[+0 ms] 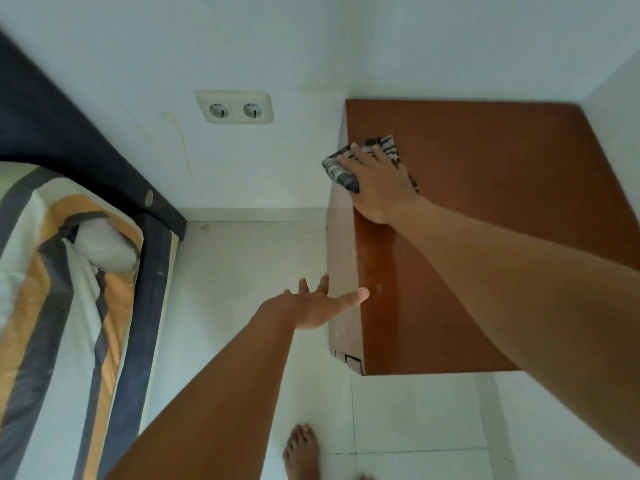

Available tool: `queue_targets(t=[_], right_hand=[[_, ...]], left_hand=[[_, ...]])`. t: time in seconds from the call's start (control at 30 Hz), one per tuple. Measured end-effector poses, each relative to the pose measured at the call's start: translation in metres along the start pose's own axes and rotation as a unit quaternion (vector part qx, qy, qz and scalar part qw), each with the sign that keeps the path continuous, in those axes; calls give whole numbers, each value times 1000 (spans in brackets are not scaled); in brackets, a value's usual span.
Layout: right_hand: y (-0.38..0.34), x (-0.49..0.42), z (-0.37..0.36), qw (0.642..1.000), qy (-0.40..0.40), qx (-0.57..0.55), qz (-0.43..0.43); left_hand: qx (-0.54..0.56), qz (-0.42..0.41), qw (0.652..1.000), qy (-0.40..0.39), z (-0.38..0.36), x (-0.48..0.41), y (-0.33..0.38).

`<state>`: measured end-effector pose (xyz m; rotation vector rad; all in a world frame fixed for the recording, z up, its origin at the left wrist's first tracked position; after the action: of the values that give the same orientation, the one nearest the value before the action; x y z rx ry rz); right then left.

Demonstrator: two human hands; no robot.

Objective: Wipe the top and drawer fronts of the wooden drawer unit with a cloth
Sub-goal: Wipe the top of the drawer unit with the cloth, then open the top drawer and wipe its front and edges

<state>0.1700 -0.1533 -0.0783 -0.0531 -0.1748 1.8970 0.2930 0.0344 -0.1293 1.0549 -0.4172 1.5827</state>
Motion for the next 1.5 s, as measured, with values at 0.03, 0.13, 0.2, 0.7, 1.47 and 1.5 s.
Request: queue_targets(t=[0.03, 0.13, 0.2, 0.7, 1.47, 1.5], right_hand=[[-1, 18, 0, 1000, 7, -4, 12], [-4, 73, 1, 999, 6, -6, 47], [-8, 105, 1, 998, -3, -5, 66], [-44, 341, -26, 984, 58, -78, 148], [39, 415, 10, 977, 192, -78, -45], [43, 413, 18, 971, 218, -76, -60]], left_hand=[[5, 3, 1000, 6, -1, 2, 0], [13, 18, 999, 35, -4, 11, 3], [29, 29, 998, 52, -8, 18, 5], [21, 22, 986, 165, -43, 45, -32], [50, -114, 923, 364, -137, 118, -9], [55, -115, 922, 366, -140, 118, -8]])
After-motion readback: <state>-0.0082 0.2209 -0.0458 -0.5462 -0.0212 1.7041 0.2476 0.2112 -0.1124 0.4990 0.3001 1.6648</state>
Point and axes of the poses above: each hand's wrist, its own x-axis away from the middle knuckle, its own z-axis out of the back of the hand, y = z × x, the point moved 5 cm from there along -x, towards the middle knuckle, and after that the axes turned 12 degrees about y, right-handed, at the moved point
